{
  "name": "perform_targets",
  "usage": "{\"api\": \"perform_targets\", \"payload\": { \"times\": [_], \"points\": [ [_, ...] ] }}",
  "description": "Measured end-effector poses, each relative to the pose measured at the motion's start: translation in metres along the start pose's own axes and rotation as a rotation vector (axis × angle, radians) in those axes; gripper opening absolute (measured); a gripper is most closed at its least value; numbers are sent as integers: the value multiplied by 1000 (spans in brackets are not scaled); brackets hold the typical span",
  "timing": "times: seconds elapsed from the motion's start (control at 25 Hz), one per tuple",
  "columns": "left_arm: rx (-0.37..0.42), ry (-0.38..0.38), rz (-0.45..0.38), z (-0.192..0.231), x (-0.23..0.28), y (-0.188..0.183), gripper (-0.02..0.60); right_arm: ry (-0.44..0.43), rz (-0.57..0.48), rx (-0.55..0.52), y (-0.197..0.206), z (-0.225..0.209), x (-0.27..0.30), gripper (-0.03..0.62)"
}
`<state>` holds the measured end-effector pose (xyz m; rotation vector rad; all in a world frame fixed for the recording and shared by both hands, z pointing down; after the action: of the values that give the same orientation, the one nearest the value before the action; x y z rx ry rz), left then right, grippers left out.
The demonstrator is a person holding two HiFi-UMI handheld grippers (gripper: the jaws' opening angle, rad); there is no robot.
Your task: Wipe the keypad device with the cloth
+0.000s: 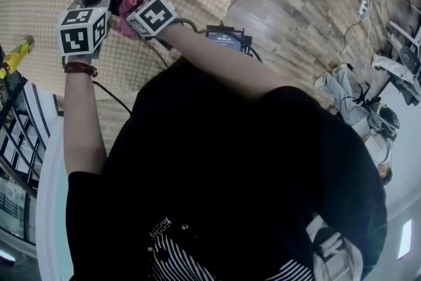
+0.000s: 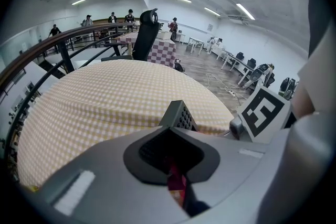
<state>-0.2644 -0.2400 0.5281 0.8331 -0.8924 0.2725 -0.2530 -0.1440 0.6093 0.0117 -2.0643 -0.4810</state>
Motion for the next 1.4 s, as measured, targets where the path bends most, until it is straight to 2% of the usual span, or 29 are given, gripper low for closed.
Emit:
{"api": "perform_targets", "payload": {
  "times": [0.16,0.24,0.32,0.4,0.56,0.68,0.76,0.88,1.04,1.16,1.24,1.32,1.4],
  "points": [
    [0,-23,-46,0,-5,4,3,8,-13,-5,0,9,-7,43],
    [-56,-16,-84,3,-12,8,3,-6,-16,-31,1,20,-17,43],
    [-109,-42,-143,5,-30,10,3,-26,-30,-83,1,38,-32,43],
    [-130,-73,-217,-2,-55,10,3,-47,-56,-127,-2,58,-52,43],
    [-189,-77,-382,-46,-85,30,3,-78,-120,-211,10,75,-98,43],
    [-290,-77,-521,-96,-68,65,4,-102,-156,-271,46,54,-120,41],
    [-351,-76,-581,-126,-70,82,3,-116,-168,-310,58,52,-139,41],
    [-393,-89,-624,-155,-89,104,3,-134,-177,-356,68,72,-158,41],
    [-448,-82,-663,-154,-89,140,4,-146,-179,-390,75,94,-147,41],
    [-448,-85,-663,-169,-102,128,5,-167,-188,-414,72,103,-160,41],
    [-447,-91,-672,-186,-88,132,3,-179,-195,-434,89,92,-168,41],
    [-437,-102,-680,-221,-71,125,3,-189,-211,-452,114,70,-198,41],
    [-424,-126,-683,-273,-66,95,3,-195,-245,-469,135,46,-259,41]
  ]
}}
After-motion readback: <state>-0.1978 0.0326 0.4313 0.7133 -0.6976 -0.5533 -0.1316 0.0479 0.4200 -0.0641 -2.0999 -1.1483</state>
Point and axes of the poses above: the fingertips, and each gripper's own axes: x forward along the fingers, z to its left, y out of its underside, the point moved 2 cm from there along -x, backward along the fingers, and after that the axes turned 12 degrees about y, right-handed, at the moved point
